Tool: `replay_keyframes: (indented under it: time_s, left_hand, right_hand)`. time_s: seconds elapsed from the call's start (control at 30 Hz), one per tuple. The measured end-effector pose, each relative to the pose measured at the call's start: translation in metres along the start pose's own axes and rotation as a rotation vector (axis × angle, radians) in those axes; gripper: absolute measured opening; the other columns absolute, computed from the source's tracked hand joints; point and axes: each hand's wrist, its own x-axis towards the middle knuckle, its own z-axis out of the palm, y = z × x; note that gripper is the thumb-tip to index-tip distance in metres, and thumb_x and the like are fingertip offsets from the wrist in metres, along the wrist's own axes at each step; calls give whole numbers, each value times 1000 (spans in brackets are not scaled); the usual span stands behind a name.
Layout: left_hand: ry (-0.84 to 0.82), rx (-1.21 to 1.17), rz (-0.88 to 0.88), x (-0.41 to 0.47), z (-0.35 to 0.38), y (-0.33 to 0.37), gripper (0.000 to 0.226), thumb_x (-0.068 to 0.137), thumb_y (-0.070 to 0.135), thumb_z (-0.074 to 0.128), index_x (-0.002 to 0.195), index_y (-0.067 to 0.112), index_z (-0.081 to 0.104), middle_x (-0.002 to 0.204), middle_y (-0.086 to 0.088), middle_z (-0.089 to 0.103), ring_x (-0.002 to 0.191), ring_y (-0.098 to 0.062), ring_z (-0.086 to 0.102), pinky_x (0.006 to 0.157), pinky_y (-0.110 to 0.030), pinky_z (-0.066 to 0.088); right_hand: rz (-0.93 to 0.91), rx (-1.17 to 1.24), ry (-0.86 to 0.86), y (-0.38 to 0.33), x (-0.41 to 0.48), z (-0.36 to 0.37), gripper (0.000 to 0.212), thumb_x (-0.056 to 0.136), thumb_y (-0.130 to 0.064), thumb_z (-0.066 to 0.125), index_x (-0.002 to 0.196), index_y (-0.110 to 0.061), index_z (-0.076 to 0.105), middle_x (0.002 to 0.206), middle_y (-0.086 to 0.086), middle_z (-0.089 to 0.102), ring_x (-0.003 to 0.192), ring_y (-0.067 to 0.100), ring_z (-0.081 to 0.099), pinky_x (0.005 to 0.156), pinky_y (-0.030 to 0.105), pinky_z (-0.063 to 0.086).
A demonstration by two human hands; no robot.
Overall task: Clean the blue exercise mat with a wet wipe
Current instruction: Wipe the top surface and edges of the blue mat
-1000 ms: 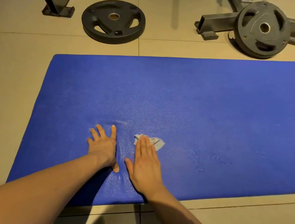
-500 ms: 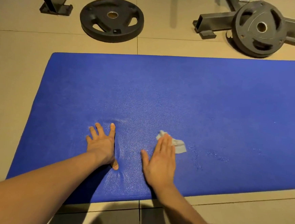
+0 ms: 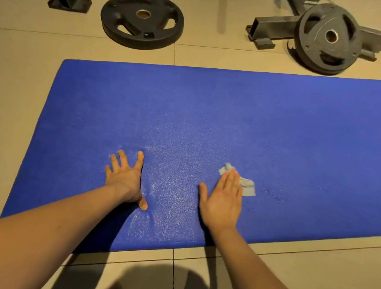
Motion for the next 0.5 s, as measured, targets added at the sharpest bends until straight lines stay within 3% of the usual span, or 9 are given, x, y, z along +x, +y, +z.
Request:
replay_keyframes:
  time_s: [0.2,0.33,0.4,0.5]
  left_hand:
    - [-1,7,-9,0,1,-1,169,49,59,96,153,31,-34,160,-24,-33,150,-47,-24,125,-59,5]
    - [11,0,8,-2,1,-3,167,50,59,96,154,32,-32,161,-23,-33,151,-46,-24,125,-59,3]
    - [3,-3,0,-3,1,-2,166,51,58,96,154,32,-32,161,-23,-33,150,-46,-25,125,-59,3]
    - [2,-5,-12,-2,1,0,167,51,56,96,154,31,-32,160,-24,-34,150,-46,-25,125,-60,4]
  right_hand:
    - [-259,37,-94,-62,-74,20,91,99,-71,14,161,-5,6,170,12,1,157,27,-5,126,47,11]
    - [-483,-120,-97,-18,-56,14,80,102,-65,20,161,-10,21,169,8,16,156,21,9,127,45,7]
    - [-364,-152,-42,21,-34,7,77,103,-62,22,159,-10,26,167,8,23,155,23,17,126,45,12]
    - [-149,-134,-30,57,-16,-9,81,101,-64,15,161,-9,19,167,8,21,155,25,17,125,46,17]
